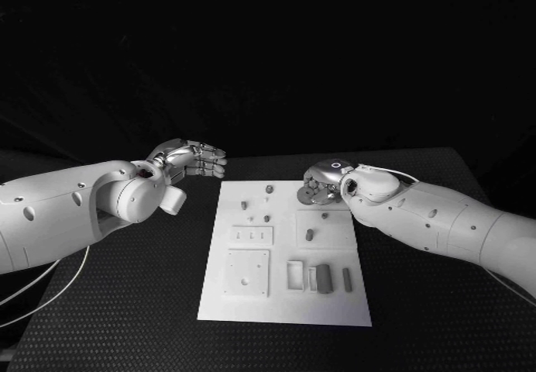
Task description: Assemble the parts on the task board
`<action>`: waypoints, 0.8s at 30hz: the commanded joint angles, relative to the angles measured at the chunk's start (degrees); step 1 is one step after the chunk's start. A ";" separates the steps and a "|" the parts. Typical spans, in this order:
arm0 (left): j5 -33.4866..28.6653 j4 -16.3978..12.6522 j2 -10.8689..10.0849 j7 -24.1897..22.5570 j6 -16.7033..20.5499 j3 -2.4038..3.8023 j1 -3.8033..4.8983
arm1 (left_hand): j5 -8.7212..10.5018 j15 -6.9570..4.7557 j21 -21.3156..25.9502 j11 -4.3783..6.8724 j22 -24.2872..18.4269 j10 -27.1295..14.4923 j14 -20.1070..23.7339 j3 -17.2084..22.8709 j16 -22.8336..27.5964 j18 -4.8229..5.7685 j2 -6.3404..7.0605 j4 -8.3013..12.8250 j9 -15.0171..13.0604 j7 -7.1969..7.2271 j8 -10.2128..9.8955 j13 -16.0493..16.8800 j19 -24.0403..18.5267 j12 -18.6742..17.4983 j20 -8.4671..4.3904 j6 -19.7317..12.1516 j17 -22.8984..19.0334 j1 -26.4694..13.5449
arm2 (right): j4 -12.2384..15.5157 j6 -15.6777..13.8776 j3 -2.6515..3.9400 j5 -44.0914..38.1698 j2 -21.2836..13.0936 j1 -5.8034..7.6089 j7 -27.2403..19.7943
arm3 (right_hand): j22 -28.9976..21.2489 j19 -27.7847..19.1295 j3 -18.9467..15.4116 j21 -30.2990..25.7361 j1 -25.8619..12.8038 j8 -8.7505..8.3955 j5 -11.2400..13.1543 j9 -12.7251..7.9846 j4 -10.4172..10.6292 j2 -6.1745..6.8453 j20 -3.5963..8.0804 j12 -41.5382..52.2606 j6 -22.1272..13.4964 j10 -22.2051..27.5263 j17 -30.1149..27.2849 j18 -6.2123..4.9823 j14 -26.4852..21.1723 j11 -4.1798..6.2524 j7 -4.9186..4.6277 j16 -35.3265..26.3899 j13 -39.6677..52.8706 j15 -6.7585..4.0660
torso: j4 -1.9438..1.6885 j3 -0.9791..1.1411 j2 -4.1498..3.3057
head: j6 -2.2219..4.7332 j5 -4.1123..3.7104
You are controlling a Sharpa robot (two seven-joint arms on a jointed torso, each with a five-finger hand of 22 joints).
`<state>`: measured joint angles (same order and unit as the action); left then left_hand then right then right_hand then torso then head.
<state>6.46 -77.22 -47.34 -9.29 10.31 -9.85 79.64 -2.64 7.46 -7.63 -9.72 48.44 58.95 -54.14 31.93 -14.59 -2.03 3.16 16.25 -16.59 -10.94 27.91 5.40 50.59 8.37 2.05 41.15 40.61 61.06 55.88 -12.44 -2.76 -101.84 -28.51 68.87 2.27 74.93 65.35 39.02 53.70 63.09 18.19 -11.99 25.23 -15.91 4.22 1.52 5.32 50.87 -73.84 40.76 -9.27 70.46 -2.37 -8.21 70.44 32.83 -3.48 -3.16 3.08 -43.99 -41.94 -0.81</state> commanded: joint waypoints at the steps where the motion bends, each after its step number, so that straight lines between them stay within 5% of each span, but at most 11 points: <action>1: 0.17 -0.14 0.02 -0.31 -0.67 0.05 0.05 | -0.20 0.24 0.27 -0.13 -0.01 0.15 -0.19 -0.26 0.20 -0.86 0.15 -0.05 0.05 -1.23 -0.31 -0.09 0.38 -0.34 -0.08 -0.16 0.06 -0.52 | 0.36 2.14 -0.25 -1.31 -0.24 -0.49 0.72 | 1.07 0.41 0.16 0.26 0.67 1.14 -0.11 3.93 0.35 0.21 -0.05 -0.30 2.96 -0.47 -0.06 -5.73 0.06 -0.12 0.09 0.04 0.08 -0.31 | -0.03 0.03 -0.01 | 0.04 -0.08; 24: 0.17 -0.32 -0.18 -0.38 -0.49 0.04 0.05 | -0.20 0.23 0.30 -0.13 0.01 0.18 -0.21 -0.24 0.23 -0.87 0.21 -0.01 0.03 -1.23 -0.33 -0.10 0.39 -0.38 -0.08 -0.16 0.08 -0.45 | 4.52 1.22 0.98 -2.93 -2.36 0.69 1.84 | 1.01 0.55 0.41 0.24 0.58 1.05 -0.09 4.04 0.85 1.49 0.09 -0.50 2.99 -0.60 -0.13 -5.73 0.16 -0.09 0.11 -0.04 0.15 -0.35 | -0.05 0.00 0.01 | 0.10 -0.23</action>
<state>6.48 -77.38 -47.52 -9.27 10.31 -9.86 79.64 -2.64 7.46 -7.63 -9.72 48.44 58.95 -54.14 31.93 -14.59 -2.03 3.16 16.25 -16.59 -10.94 27.91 5.36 50.59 8.37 2.05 41.15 40.64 61.06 60.15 -11.83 -1.82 -103.66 -30.81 69.51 3.62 74.93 65.56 39.52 53.70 63.89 18.21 -11.98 25.23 -15.42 5.55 1.73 4.99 51.20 -74.03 40.71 -9.46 70.48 -2.55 -7.89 70.44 32.93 -3.47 -3.20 3.09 -44.00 -41.84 -1.03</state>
